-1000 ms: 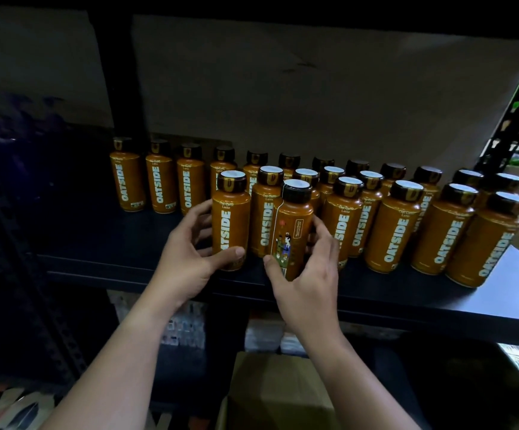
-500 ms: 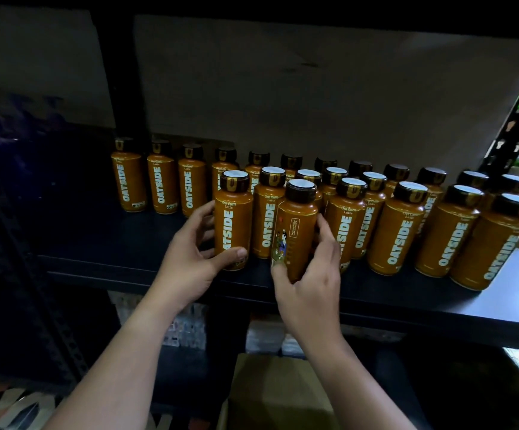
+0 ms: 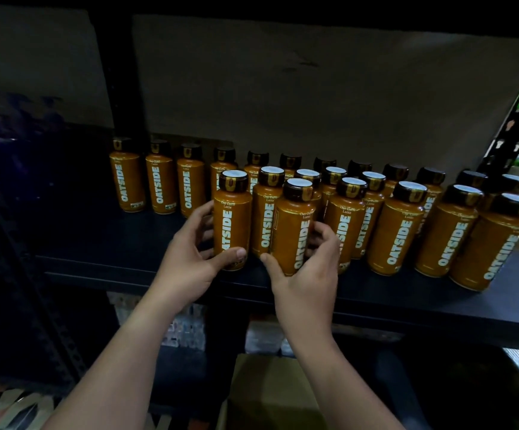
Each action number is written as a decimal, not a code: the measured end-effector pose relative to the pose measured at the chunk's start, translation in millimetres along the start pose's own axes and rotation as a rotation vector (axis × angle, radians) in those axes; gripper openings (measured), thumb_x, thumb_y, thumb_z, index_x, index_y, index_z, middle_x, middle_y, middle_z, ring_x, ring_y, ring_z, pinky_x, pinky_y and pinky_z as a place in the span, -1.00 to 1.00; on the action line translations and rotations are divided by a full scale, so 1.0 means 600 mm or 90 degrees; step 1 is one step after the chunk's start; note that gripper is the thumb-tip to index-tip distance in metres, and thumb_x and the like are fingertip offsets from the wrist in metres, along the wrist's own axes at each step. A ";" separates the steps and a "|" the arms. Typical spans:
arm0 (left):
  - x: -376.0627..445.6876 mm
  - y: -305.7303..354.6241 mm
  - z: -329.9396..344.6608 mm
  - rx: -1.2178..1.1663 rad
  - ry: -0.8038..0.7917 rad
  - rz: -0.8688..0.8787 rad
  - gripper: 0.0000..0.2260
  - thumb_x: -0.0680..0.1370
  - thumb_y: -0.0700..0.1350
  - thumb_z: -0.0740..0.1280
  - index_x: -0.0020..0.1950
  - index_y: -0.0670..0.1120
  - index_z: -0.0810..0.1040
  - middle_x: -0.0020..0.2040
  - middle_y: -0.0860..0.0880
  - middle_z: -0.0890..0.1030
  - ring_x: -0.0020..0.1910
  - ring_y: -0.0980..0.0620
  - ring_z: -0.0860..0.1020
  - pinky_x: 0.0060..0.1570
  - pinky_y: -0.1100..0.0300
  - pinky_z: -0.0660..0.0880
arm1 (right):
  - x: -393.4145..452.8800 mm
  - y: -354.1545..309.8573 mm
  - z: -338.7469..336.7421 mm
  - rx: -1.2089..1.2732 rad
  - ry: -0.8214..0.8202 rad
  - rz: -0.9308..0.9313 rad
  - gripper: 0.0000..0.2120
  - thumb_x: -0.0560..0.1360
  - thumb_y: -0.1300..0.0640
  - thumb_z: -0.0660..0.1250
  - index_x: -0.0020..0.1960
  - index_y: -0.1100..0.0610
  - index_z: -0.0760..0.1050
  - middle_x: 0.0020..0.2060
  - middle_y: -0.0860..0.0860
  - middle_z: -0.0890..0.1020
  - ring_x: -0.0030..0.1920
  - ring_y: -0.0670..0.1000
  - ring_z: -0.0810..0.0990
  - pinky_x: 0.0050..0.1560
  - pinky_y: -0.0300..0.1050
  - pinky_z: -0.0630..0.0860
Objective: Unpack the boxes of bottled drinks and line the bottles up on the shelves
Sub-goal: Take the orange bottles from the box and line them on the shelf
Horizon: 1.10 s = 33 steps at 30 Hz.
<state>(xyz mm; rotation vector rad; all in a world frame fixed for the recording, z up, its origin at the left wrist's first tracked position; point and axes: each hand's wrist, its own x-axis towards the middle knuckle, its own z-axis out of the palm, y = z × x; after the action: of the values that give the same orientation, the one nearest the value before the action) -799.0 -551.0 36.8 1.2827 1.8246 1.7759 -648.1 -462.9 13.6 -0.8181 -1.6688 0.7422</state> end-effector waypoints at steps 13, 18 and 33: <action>0.001 -0.004 -0.002 0.000 0.007 0.012 -0.15 0.33 -0.03 0.61 0.54 0.19 0.31 0.37 0.24 0.48 0.35 0.22 0.50 0.29 0.06 0.55 | 0.003 0.000 0.009 -0.094 0.022 -0.002 -0.15 0.39 -0.13 0.56 0.48 -0.11 0.10 0.37 -0.08 0.21 0.38 -0.08 0.26 0.20 -0.10 0.50; -0.001 -0.008 0.003 0.017 0.047 0.030 -0.18 0.30 -0.01 0.62 0.51 0.14 0.36 0.32 0.22 0.52 0.25 0.35 0.51 0.16 0.29 0.53 | -0.003 0.008 0.002 -0.117 -0.016 -0.031 -0.17 0.46 -0.05 0.51 0.52 -0.13 0.05 0.41 -0.11 0.17 0.44 -0.06 0.25 0.23 -0.17 0.44; 0.012 -0.019 0.011 0.036 0.069 0.005 -0.21 0.37 -0.12 0.62 0.53 0.07 0.36 0.35 0.14 0.53 0.31 0.21 0.51 0.26 0.11 0.55 | 0.000 0.005 0.008 -0.155 -0.012 -0.052 -0.18 0.47 -0.10 0.49 0.55 -0.08 0.06 0.40 -0.06 0.22 0.42 -0.05 0.31 0.31 -0.10 0.47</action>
<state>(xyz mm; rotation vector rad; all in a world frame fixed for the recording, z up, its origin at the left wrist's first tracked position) -802.7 -539.4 28.0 1.2384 1.9434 1.8440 -652.6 -461.5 10.0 -0.9080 -1.8222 0.4973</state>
